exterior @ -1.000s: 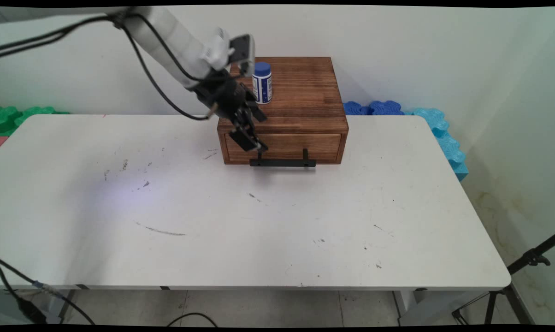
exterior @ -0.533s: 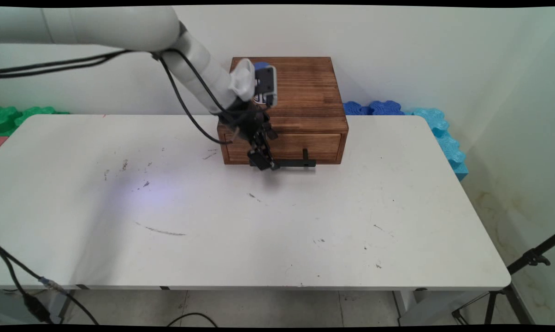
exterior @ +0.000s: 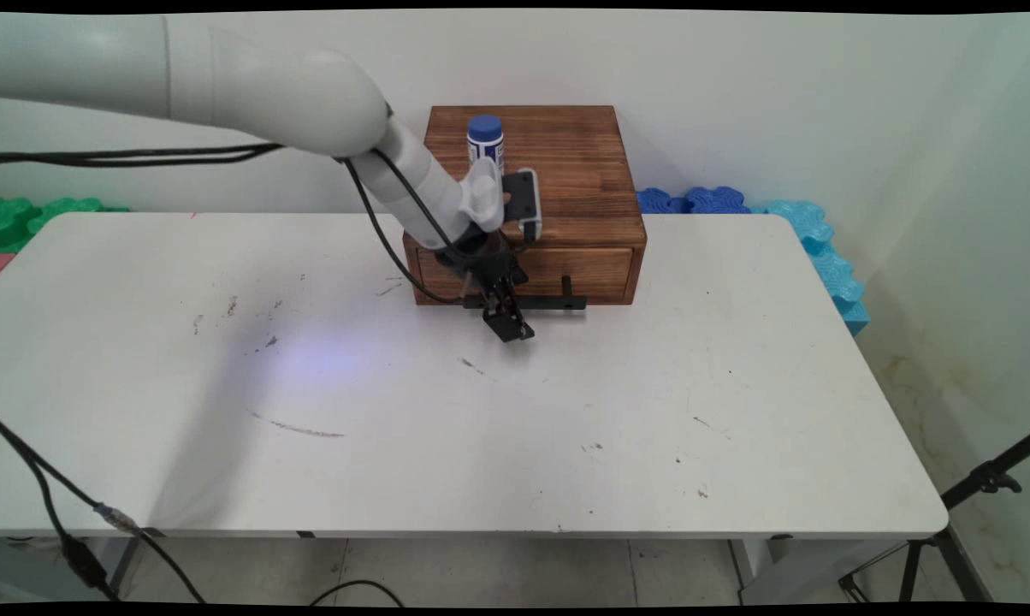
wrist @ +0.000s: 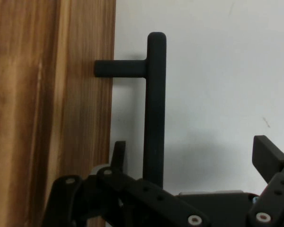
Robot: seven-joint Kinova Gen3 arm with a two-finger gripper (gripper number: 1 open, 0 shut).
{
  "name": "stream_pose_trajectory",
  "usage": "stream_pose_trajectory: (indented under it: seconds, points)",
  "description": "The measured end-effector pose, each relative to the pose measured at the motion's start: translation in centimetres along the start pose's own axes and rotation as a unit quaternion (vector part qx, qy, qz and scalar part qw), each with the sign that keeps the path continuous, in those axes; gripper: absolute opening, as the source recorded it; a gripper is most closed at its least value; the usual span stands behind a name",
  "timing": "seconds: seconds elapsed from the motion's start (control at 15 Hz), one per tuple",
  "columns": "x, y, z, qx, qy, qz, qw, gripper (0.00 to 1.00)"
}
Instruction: Open the drawer
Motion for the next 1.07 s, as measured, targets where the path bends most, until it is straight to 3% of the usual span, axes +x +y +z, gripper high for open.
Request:
stream_pose_trajectory:
  seconds: [0.6, 1.07]
  points:
    - [0.2, 1.0, 3.8, -0.004, -0.009, -0.006, 0.9999, 1.00]
    - [0.5, 3.0, 4.2, -0.023, -0.011, 0.008, 0.9996, 1.00]
